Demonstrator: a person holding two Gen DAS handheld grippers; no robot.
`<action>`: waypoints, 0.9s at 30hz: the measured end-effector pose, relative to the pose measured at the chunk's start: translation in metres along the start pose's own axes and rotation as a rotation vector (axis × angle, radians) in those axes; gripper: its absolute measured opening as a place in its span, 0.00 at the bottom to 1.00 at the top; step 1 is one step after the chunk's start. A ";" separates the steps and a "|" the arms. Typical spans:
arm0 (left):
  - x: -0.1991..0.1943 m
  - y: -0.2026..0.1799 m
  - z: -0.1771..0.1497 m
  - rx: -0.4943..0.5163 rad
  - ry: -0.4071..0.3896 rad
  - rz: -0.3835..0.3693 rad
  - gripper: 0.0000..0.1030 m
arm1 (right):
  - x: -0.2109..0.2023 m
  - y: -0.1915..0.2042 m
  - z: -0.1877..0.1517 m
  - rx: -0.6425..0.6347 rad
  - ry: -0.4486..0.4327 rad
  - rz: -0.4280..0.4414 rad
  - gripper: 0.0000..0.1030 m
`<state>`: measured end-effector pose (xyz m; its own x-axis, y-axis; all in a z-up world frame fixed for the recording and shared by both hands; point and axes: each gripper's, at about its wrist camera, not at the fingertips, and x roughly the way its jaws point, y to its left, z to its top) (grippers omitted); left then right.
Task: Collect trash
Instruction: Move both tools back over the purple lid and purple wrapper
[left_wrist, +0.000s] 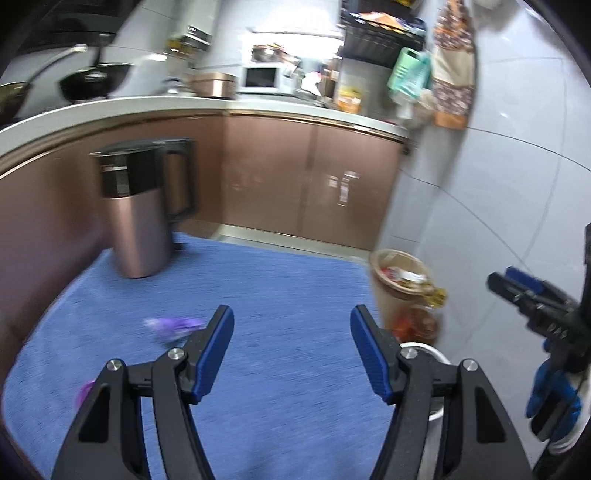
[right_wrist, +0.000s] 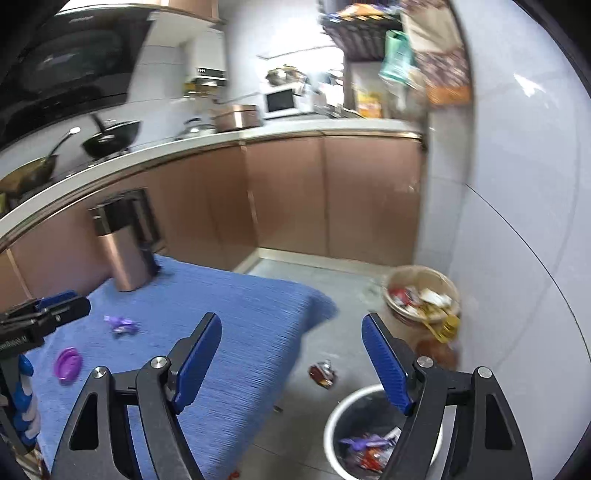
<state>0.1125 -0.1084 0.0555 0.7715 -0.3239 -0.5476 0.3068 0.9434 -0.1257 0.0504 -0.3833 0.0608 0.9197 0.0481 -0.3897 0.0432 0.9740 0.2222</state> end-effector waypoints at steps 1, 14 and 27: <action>-0.007 0.010 -0.004 -0.013 -0.007 0.018 0.62 | -0.001 0.010 0.001 -0.010 -0.004 0.012 0.77; -0.047 0.076 -0.047 -0.069 -0.048 0.109 0.62 | 0.006 0.114 -0.002 -0.163 0.060 0.092 0.78; -0.058 0.126 -0.069 -0.140 -0.060 0.155 0.62 | 0.030 0.179 -0.007 -0.295 0.112 0.165 0.79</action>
<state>0.0678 0.0341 0.0141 0.8364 -0.1736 -0.5199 0.1048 0.9817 -0.1593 0.0830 -0.2058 0.0829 0.8555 0.2177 -0.4697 -0.2314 0.9724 0.0292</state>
